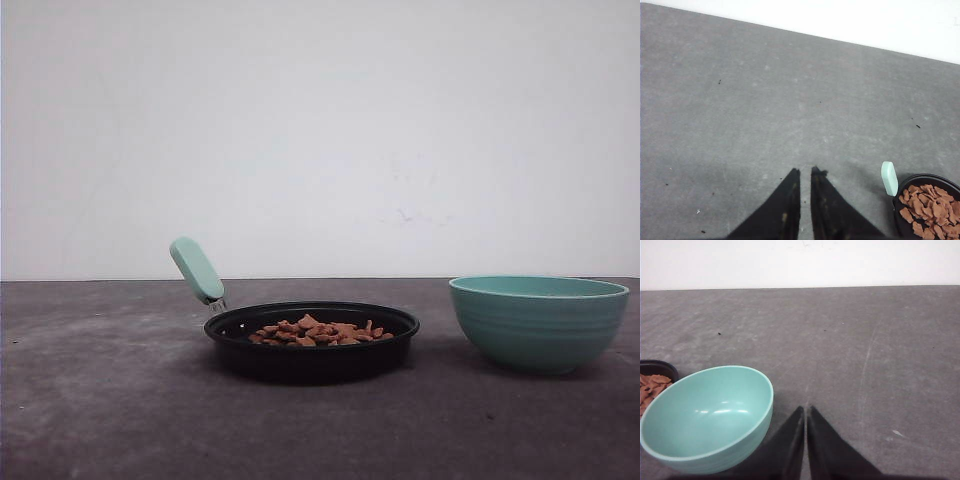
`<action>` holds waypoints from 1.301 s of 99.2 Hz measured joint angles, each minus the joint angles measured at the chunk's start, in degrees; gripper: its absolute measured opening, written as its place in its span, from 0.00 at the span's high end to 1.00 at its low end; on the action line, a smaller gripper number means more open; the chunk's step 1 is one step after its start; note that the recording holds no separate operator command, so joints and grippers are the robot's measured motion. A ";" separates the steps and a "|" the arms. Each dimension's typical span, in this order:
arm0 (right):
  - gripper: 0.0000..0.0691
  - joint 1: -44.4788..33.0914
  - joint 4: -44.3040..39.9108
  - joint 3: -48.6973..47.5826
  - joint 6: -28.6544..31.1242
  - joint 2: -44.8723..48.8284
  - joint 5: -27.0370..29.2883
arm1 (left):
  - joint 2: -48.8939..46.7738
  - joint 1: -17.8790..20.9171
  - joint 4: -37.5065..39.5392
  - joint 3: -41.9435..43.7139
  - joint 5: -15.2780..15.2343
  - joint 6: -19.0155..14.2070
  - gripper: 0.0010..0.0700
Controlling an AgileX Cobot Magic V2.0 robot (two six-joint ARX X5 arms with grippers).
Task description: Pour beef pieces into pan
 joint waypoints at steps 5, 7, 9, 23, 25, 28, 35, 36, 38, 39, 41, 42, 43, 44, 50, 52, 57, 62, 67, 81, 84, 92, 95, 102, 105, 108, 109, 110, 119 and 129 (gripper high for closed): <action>0.99 0.00 0.02 0.00 0.00 0.00 0.00 | 0.00 0.00 0.00 0.00 0.00 -0.02 1.00; 0.99 0.00 0.00 0.00 0.00 0.00 -0.02 | -0.02 0.00 0.00 0.00 0.00 -0.02 1.00; 0.99 0.00 0.02 0.00 0.02 0.00 -0.02 | -0.11 0.00 0.00 0.00 0.00 -0.02 1.00; 0.99 0.00 0.02 0.00 0.00 0.00 0.02 | -3.43 1.09 -0.02 0.00 -3.69 1.75 1.00; 0.99 0.00 0.00 0.00 0.00 0.00 0.04 | -4.13 1.53 -0.11 0.00 -4.04 2.21 1.00; 0.99 0.00 0.00 0.00 0.00 0.00 0.04 | -5.27 2.25 -0.39 0.00 -4.24 3.06 1.00; 0.99 0.00 0.02 0.00 0.00 0.00 0.04 | -7.93 3.87 -1.62 0.00 -4.70 4.61 1.00; 0.99 0.00 0.02 0.00 0.02 0.00 0.07 | -8.26 4.13 -1.75 0.00 -4.72 4.72 1.00; 0.99 0.00 0.00 0.00 0.00 0.00 0.07 | -8.85 4.59 -2.08 0.02 -4.74 4.90 1.00; 0.99 0.00 0.00 0.00 0.00 0.00 0.07 | -9.14 4.81 -2.19 0.02 -4.76 4.94 1.00; 0.99 0.00 0.02 0.00 0.00 0.00 0.07 | -9.60 5.29 -2.36 0.02 -4.74 4.94 1.00; 0.99 0.00 0.00 0.00 0.00 0.00 0.07 | -9.79 5.49 -2.40 0.02 -4.74 4.94 1.00; 0.99 0.00 0.02 0.00 0.00 0.00 0.07 | -9.97 5.68 -2.40 0.02 -4.74 4.96 1.00; 0.99 0.00 0.00 0.00 0.00 0.00 0.07 | -10.12 5.88 -2.38 0.02 -4.74 4.96 1.00; 0.99 0.00 0.00 0.00 0.00 0.00 0.07 | -11.04 7.19 -1.20 -0.46 -4.70 4.98 1.00; 0.99 0.00 0.02 0.00 0.00 0.00 0.07 | -11.56 7.69 -0.33 -1.03 -4.66 4.98 1.00; 0.99 0.00 0.02 0.00 0.00 0.00 0.07 | -13.64 9.16 2.97 -3.74 -3.85 5.07 1.00; 0.99 0.00 0.02 0.00 0.00 0.00 0.07 | -16.61 10.88 7.93 -8.28 -2.25 5.22 1.00; 0.99 0.00 0.02 0.00 0.00 0.00 0.09 | -20.37 13.20 14.62 -14.67 0.79 5.53 1.00; 0.99 0.00 0.02 0.00 0.00 0.00 0.09 | -31.26 19.45 28.87 -33.77 11.85 4.46 1.00; 0.99 0.00 0.02 0.00 0.00 0.00 0.09 | -33.44 20.52 29.16 -37.42 13.81 3.45 1.00; 0.99 0.00 0.02 0.00 0.00 0.00 0.11 | -36.15 22.40 28.44 -45.79 15.93 -0.61 1.00; 0.99 0.00 0.04 0.00 0.00 0.00 0.11 | -35.93 22.71 27.85 -48.00 15.98 -2.23 1.00; 0.99 0.00 0.07 0.00 0.00 0.04 0.13 | -35.17 22.73 28.68 -49.86 16.06 -5.11 1.00; 0.99 0.00 0.11 0.00 0.00 0.04 0.13 | -35.69 22.71 29.48 -50.18 16.13 -5.44 1.00; 0.99 0.00 0.22 0.00 0.00 0.04 0.11 | -36.13 22.64 30.38 -50.40 16.13 -5.27 1.00; 0.99 0.00 0.15 0.00 0.00 0.04 0.11 | -36.30 22.58 30.69 -50.49 16.24 -5.07 1.00; 0.99 0.00 0.07 0.00 0.00 0.04 0.11 | -36.20 22.53 31.04 -50.56 16.26 -4.81 1.00; 0.99 0.00 0.07 0.00 0.00 0.04 0.13 | -36.09 22.38 32.09 -51.17 17.16 -0.85 1.00; 0.99 0.00 0.07 0.00 0.00 0.02 0.13 | -36.15 22.27 32.17 -51.19 18.95 4.90 1.00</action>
